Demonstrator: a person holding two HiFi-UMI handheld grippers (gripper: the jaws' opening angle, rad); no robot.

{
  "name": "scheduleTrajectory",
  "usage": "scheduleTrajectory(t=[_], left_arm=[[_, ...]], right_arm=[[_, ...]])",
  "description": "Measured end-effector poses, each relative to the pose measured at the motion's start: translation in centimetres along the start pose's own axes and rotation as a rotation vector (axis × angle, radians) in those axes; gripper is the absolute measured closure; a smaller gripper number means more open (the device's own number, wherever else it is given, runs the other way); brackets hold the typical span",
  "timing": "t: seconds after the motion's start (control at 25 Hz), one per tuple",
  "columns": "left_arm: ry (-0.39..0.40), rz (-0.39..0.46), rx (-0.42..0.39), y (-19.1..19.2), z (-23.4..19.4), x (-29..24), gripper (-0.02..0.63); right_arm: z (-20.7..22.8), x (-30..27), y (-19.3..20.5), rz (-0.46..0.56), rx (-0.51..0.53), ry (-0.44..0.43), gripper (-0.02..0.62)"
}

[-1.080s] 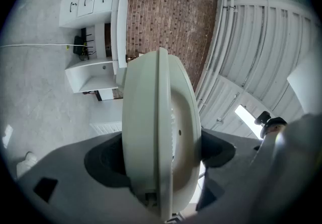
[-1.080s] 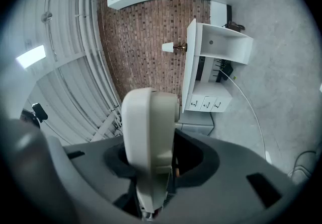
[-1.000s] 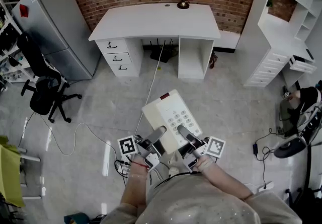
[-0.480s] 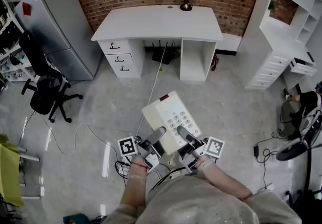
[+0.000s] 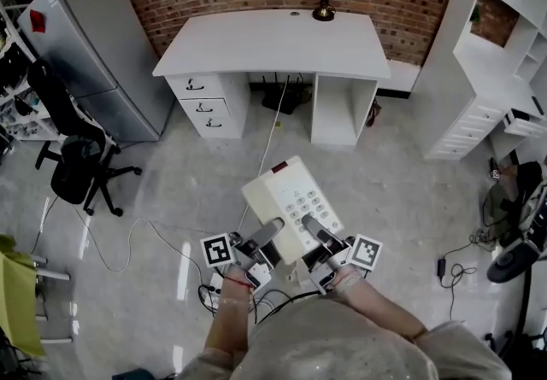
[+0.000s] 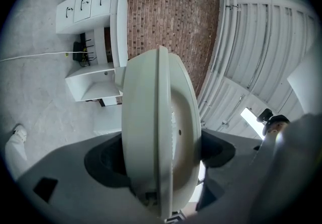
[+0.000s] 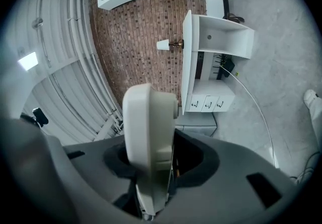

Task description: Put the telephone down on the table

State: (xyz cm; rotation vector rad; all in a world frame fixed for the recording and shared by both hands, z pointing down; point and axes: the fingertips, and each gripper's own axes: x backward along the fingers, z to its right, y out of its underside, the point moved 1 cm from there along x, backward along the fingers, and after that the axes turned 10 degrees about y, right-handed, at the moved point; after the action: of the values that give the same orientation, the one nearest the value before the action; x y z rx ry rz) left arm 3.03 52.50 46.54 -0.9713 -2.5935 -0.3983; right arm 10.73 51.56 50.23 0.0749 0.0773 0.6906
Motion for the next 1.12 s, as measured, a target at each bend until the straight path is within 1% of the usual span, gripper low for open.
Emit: scheduleTrajectory(t=[0.32,0.64,0.88,1.12], left_arm=[[-0.018,0.007,0.0,-7.2,-2.7,-4.2,0.207],[-0.034,0.022,0.007,-13.5,-5.3,-8.0,0.207],[-0.033,0.032,0.001,-16.9,-7.7,-10.7,0.207],[-0.033,0.037,0.007,-19.1,-9.7,-12.4,0.207]], right_arm=[[-0.1,-6.5,-6.0,-0.011,-0.008,0.002,0.426],[0.3,-12.3,-11.1,-0.025,-0.031,0.02,0.426],[1.1,-15.4,-15.1,-0.039,-0.025,0.022,0.426],[2.0,-17.5,-17.7,-0.047,-0.026,0.029,0.426]])
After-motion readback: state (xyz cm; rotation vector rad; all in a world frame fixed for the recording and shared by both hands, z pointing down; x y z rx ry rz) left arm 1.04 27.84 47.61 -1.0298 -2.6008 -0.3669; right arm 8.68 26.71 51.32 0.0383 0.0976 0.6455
